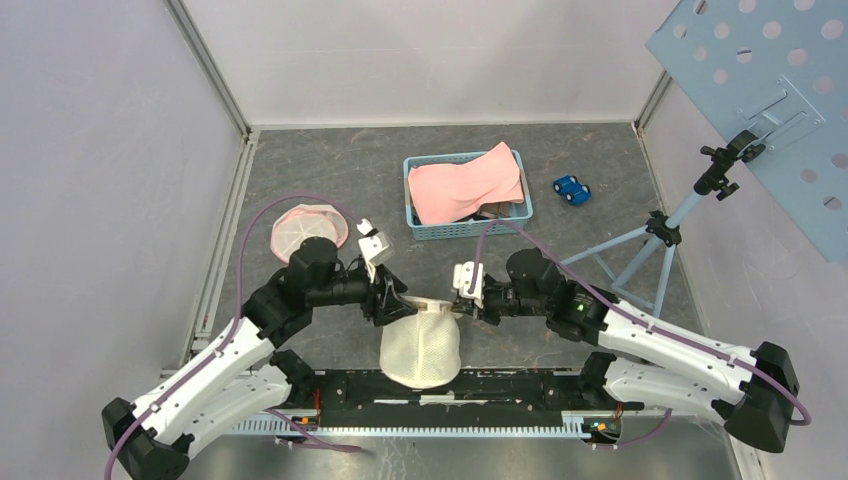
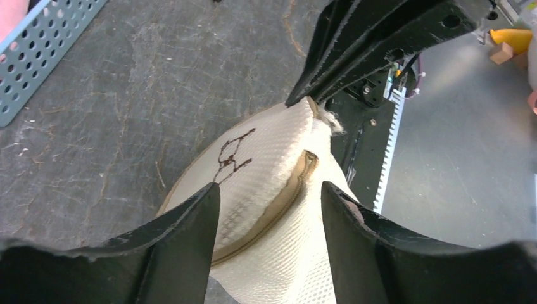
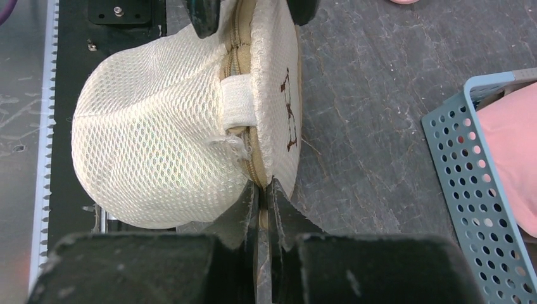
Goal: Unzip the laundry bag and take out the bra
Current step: Unzip the laundry bag at the center of the board.
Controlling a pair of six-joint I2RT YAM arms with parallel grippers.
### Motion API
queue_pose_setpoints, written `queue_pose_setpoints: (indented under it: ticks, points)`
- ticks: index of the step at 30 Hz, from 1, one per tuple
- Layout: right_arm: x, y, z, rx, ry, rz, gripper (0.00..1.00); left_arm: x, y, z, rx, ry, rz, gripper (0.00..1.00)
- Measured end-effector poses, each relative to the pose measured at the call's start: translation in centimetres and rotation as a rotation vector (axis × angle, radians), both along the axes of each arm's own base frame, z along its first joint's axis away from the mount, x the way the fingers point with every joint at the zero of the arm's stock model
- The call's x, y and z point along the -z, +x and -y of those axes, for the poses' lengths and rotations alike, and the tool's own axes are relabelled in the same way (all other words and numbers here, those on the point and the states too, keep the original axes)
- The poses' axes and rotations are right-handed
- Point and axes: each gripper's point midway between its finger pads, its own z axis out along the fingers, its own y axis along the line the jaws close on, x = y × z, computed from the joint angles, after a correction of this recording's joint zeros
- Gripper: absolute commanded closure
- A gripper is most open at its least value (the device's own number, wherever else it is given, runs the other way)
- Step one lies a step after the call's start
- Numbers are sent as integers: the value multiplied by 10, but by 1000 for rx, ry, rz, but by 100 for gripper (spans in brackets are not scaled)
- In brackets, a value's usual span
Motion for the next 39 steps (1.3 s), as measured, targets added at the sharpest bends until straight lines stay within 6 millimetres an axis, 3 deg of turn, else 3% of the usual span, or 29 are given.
queue_pose_setpoints:
  ticks: [5,8,10,11,12,16,23,30,34,39]
  points:
    - [-3,1,-1,0,6,3,90,6,-8,2,33,4,-7,38]
    - [-5,-1,-3,-10,15,0,88,9,-11,4,46,10,-14,62]
    - [-8,-3,-4,-18,23,-2,72,10,-13,5,55,15,-14,78]
    - [-10,-3,-5,-18,29,-4,58,11,-13,6,61,18,-7,83]
    - [-12,-2,-6,-14,36,-7,51,10,-13,6,63,18,-4,85]
    - [-22,-2,-8,-8,76,1,40,8,-13,5,60,-1,26,91]
    - [-54,-8,-12,-36,190,34,41,0,-16,4,61,-36,68,93]
    - [-60,-9,-24,-54,235,1,45,6,-15,5,74,-19,60,93]
    - [-62,-7,-27,-49,238,-10,60,5,-15,5,77,-18,67,94]
    - [-51,2,-27,0,203,-18,69,1,-17,4,77,-32,83,95]
